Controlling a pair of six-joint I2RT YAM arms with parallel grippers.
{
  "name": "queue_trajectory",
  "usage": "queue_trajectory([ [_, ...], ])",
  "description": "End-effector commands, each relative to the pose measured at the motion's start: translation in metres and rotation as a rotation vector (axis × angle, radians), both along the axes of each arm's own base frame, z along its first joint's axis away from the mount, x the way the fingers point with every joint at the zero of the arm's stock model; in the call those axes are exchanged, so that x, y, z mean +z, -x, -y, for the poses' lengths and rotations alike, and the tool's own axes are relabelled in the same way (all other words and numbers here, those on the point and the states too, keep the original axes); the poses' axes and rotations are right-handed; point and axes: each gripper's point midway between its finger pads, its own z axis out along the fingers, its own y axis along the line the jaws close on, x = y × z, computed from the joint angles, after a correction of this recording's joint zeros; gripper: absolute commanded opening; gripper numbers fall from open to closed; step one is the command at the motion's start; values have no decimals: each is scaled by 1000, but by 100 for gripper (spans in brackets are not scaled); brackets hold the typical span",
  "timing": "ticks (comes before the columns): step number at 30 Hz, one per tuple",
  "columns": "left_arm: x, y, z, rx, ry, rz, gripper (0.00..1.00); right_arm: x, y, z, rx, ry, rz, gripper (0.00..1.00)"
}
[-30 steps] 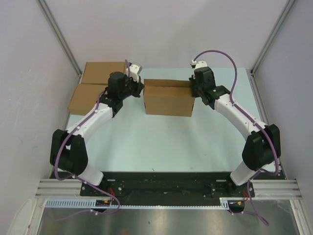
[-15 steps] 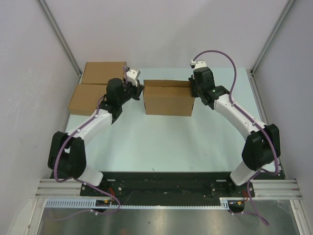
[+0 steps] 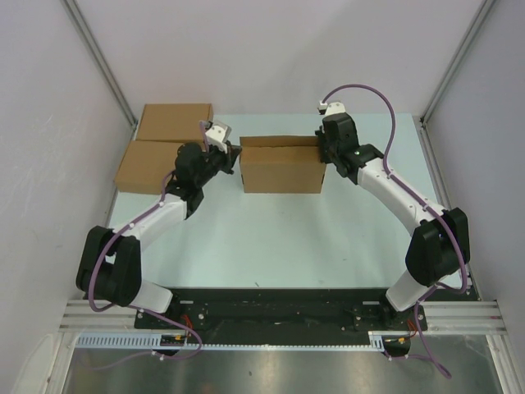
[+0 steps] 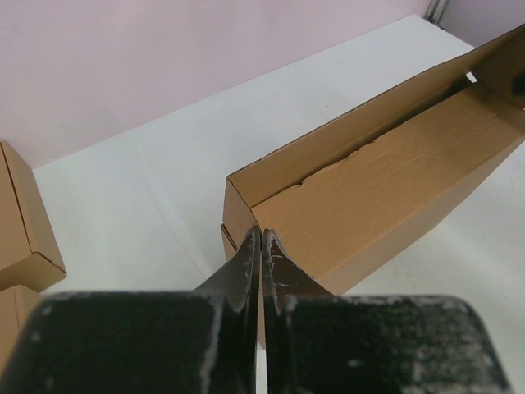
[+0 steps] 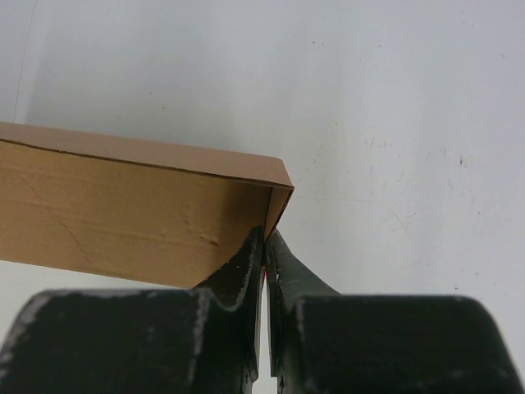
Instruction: Fold the paper box
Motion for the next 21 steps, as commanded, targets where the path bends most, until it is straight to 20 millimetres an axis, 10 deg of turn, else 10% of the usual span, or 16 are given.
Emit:
queue_trajectory([
  [1, -37, 19, 18, -63, 37, -189, 0, -24, 15, -22, 79, -13, -83, 5],
  [21, -57, 26, 25, -58, 22, -208, 0, 2, 9, -14, 16, -75, -13, 32],
])
